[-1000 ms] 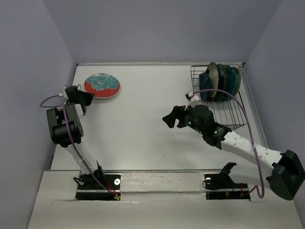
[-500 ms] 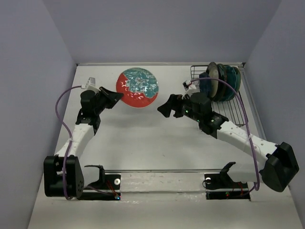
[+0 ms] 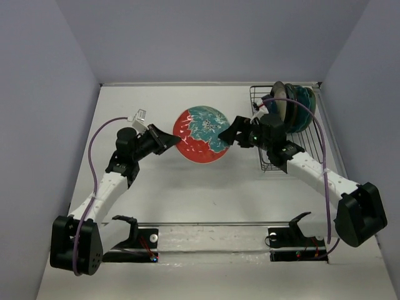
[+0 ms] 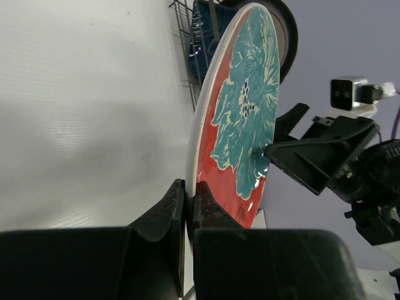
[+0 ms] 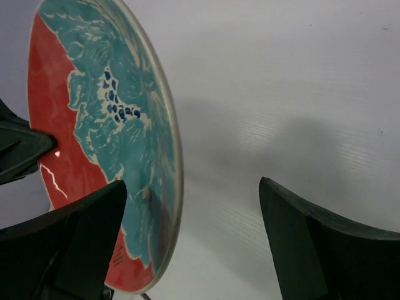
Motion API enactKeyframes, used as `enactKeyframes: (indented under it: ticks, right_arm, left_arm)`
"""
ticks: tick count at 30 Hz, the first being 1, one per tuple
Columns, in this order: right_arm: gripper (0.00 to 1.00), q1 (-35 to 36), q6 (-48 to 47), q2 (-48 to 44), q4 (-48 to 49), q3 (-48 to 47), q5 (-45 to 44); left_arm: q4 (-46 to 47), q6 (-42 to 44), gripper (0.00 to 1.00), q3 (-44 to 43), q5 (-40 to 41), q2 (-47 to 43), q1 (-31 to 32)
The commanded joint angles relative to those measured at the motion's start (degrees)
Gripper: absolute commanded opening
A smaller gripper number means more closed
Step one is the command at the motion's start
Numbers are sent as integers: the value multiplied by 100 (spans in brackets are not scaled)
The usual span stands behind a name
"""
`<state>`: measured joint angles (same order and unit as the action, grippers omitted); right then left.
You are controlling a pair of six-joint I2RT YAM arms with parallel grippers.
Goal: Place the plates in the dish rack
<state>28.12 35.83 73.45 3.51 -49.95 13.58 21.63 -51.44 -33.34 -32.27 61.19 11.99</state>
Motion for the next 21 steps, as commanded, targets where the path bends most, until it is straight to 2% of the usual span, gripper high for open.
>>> enactKeyframes:
  ticks: [1, 2, 3, 5, 6, 7, 9, 10, 12, 13, 15, 16, 18, 19, 20, 21]
  right_arm:
    - [88, -70, 186, 47, 640, 283, 504]
    - [83, -70, 248, 29, 755, 354, 601]
    - [71, -122, 405, 12, 1052, 416, 871]
    - [61, -122, 573, -67, 1397, 635, 1154]
    - [49, -122, 661, -85, 1546, 697, 1321]
    - [43, -122, 810, -103, 1765, 793, 1392]
    - [38, -184, 907, -103, 1951, 855, 1619]
    - [25, -184, 995, -85, 2048, 864, 1691]
    - [7, -245, 1144, -33, 2232, 908, 1876]
    - [7, -315, 1189, -33, 2303, 943, 1919]
    - [7, -368, 1285, -111, 2417, 996, 1982]
    - [7, -369, 1294, -181, 2418, 1014, 1955]
    - [7, -526, 1277, -374, 2392, 1023, 1763]
    - [7, -596, 1216, -619, 2252, 988, 1701]
    - [7, -667, 1146, -752, 2112, 927, 1622]
    - [7, -728, 849, -1014, 1571, 682, 1247]
  left_arm:
    - [1318, -499, 6, -375, -737, -511, 75]
    - [1318, -490, 6, -366, -798, -538, 93]
    - [1318, -464, 6, -366, -816, -555, 102]
    - [1318, -455, 6, -331, -886, -590, 111]
    - [1318, -446, 6, -322, -904, -599, 111]
    - [1318, -420, 6, -313, -956, -599, 111]
    - [1318, -411, 6, -296, -983, -599, 119]
    - [1318, -393, 6, -296, -983, -591, 128]
    - [1300, -332, 6, -313, -1053, -547, 128]
    - [1291, -305, 19, -331, -1114, -529, 128]
    - [1151, -121, 37, -410, -1167, -503, 128]
    - [1055, -25, 58, -445, -1185, -503, 128]
    - [555, 508, 75, -637, -1133, -520, 128]
    - [266, 791, 87, -743, -889, -581, 128]
    - [-76, 1107, 90, -866, -686, -625, 128]
    - [-767, 1684, 95, -1084, -466, -756, 120]
